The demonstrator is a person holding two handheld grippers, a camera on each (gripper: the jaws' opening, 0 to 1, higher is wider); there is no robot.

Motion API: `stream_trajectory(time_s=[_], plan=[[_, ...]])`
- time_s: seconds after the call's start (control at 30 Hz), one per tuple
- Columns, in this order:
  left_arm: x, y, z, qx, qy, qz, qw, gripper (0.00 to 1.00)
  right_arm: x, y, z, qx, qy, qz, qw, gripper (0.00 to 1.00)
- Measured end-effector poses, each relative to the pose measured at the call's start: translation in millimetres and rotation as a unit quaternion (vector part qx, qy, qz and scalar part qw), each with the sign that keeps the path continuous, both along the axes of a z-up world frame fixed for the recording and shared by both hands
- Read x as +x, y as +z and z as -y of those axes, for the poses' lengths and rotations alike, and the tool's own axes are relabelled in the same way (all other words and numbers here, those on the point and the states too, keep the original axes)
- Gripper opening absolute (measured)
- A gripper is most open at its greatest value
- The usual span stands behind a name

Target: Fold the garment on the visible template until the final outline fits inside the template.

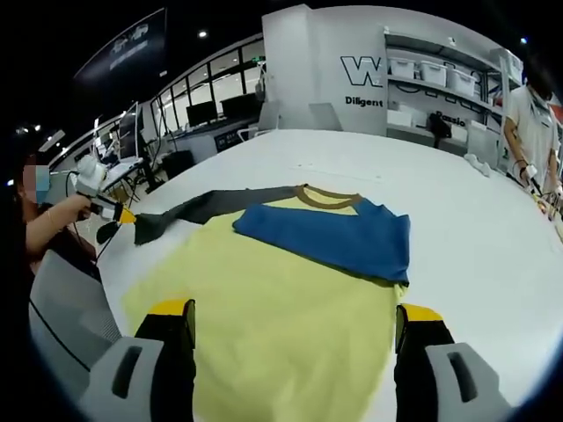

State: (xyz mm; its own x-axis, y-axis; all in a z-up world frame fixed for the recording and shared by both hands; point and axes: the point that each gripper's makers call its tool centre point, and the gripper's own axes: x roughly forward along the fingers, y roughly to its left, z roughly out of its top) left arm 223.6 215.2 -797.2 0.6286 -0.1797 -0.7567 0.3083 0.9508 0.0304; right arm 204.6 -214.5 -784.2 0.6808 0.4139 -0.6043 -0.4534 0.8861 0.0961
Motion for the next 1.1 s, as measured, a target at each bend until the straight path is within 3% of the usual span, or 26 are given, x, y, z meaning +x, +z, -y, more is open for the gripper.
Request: stream_trajectory(time_s=[0.1,0.27,0.53,0.9,1.1], plan=[[3.7,8.7,0,0.001,-0.004,0.002,1.0,0.02,0,0.4,0,0.0,0.001,0.001,1.0,0.93],[23.8,42.0,6,0.009,-0.023,0.017,0.9995,0.02,2,4.5,-4,0.008,0.006,0.002,0.9999,0.95],[43.3,64.7,9,0.011,-0.017,0.029,0.9994,0.02,1,5.3,-7,0.01,0.017,-0.002,0.9998,0.96],[98.5,121.0,53,0.003,-0.063,0.078,0.9949,0.02,-2,3.4,-6,0.015,0.02,-0.013,0.9996,0.97],[110.4,128.7,83,-0.016,-0.097,0.081,0.9919,0.02,-2,1.8,-3,0.016,0.018,-0.018,0.9996,0.98]])
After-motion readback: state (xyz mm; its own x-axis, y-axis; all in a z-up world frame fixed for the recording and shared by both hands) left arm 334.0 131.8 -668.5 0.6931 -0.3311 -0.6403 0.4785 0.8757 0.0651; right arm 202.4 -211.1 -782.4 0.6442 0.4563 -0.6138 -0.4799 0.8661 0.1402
